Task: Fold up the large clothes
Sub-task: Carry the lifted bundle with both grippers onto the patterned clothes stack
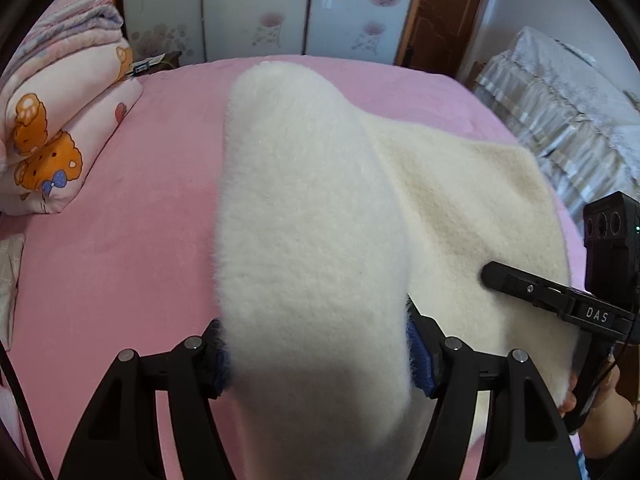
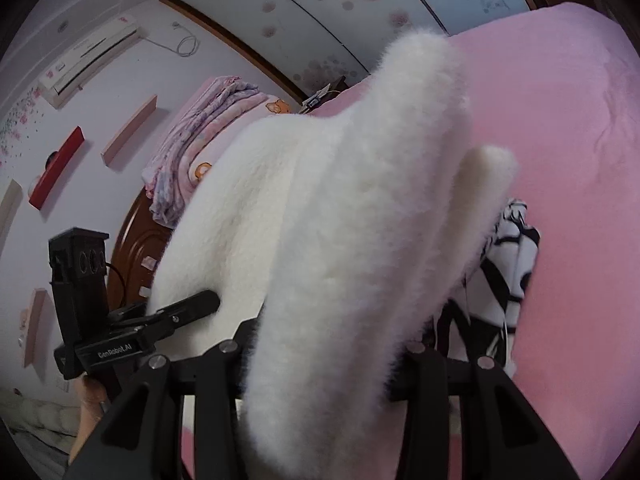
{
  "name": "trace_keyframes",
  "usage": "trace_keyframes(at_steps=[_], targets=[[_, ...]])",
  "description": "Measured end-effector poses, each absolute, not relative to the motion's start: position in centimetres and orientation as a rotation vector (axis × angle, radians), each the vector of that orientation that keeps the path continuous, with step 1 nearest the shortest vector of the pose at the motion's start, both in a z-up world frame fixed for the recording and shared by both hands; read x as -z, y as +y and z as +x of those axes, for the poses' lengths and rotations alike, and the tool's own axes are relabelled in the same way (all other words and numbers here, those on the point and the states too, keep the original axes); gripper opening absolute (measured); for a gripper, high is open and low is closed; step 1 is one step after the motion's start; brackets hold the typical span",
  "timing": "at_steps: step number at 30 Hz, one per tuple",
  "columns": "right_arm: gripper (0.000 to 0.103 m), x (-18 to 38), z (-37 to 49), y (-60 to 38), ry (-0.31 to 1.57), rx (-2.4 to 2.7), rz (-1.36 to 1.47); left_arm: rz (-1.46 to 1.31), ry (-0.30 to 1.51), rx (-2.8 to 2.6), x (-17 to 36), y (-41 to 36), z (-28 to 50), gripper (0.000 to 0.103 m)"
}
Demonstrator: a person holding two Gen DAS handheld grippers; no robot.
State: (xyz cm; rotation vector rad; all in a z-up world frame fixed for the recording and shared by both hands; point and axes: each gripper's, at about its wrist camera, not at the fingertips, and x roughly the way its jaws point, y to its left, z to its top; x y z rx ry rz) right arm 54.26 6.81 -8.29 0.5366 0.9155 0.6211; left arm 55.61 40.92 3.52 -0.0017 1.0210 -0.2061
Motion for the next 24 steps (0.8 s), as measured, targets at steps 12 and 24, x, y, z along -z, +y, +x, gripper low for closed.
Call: trace_keyframes(at_steps=[12,24], targets=[[0.065,17.1,57.8,7.4,1.028,-0.528,0.412,-0.216,1.017,0.155,5.3,45.0,58.2,0.091],[0.065,7.7,52.2,7.1,0.849,-0.425,0.13,-0.066,0.87,0.115,-2.8,42.5,51.5,0.039]])
